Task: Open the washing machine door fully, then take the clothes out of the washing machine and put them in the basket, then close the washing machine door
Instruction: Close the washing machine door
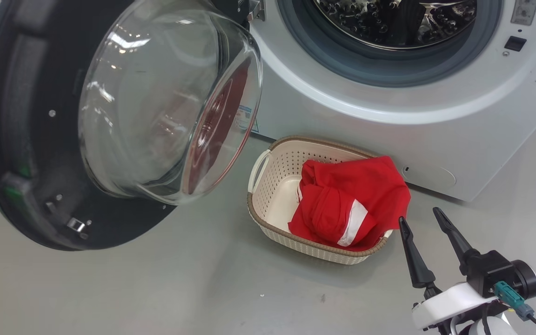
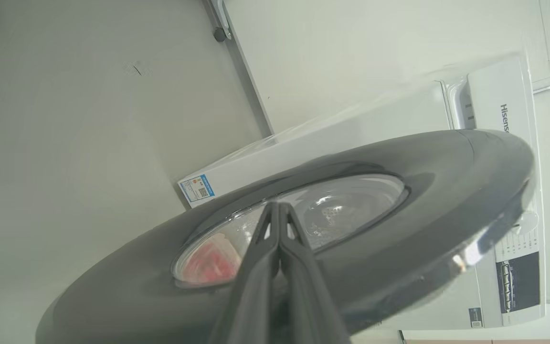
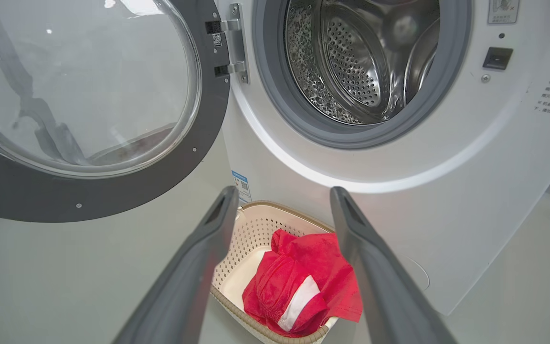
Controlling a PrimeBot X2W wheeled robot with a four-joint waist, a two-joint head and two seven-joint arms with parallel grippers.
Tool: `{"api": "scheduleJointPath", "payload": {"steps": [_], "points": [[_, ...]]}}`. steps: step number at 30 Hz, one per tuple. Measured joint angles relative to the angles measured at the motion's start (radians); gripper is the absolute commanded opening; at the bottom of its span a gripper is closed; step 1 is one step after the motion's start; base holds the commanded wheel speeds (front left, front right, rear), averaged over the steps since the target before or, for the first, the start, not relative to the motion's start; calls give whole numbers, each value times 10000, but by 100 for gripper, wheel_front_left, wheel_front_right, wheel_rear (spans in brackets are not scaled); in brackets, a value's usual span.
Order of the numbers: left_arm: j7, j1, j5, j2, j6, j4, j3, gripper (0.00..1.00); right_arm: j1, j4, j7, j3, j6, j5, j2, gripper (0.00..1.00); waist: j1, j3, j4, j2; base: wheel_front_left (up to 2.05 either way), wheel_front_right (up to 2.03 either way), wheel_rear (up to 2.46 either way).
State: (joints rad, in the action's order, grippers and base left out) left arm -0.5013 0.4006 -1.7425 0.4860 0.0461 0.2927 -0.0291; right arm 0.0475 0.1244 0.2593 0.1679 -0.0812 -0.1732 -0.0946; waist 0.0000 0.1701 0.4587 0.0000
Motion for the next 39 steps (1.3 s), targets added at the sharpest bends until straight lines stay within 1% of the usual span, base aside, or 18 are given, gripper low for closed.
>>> {"api": "scheduleJointPath", "payload": {"steps": [3,10,16,24,28,32,39], "points": [[-418,-3,-303,-71,-167,-105,194,0,0,-2,0,-6,0,0,-2,100,0,-9,28,0,0,0,0],[-1427,-68,-546,-280,-658,-499,738,0,1,-2,0,-2,0,-2,2,100,0,-27,110,0,0,0,0],[-2178,-330,-963,-698,-1143,-1149,1290,0,1,-6,0,-4,0,-2,-2,100,0,-12,150,0,0,0,0],[-2801,-815,-1235,-1218,-1319,-2084,1737,0,-9,-38,0,52,0,-2,8,100,0,4,68,0,0,0,0],[-2987,-1012,-1524,-1325,-1398,-2466,1900,0,-167,-59,0,100,0,-2,23,100,0,22,-90,0,0,0,0],[-3208,-1207,-1607,-1555,-1442,-2897,2065,0,-268,-92,0,165,-2,-4,48,100,0,49,-302,0,0,0,0],[-3457,-1391,-1659,-1605,-1498,-3480,2278,0,-401,-94,0,240,-13,-36,176,100,0,113,-895,0,0,0,0]]}}
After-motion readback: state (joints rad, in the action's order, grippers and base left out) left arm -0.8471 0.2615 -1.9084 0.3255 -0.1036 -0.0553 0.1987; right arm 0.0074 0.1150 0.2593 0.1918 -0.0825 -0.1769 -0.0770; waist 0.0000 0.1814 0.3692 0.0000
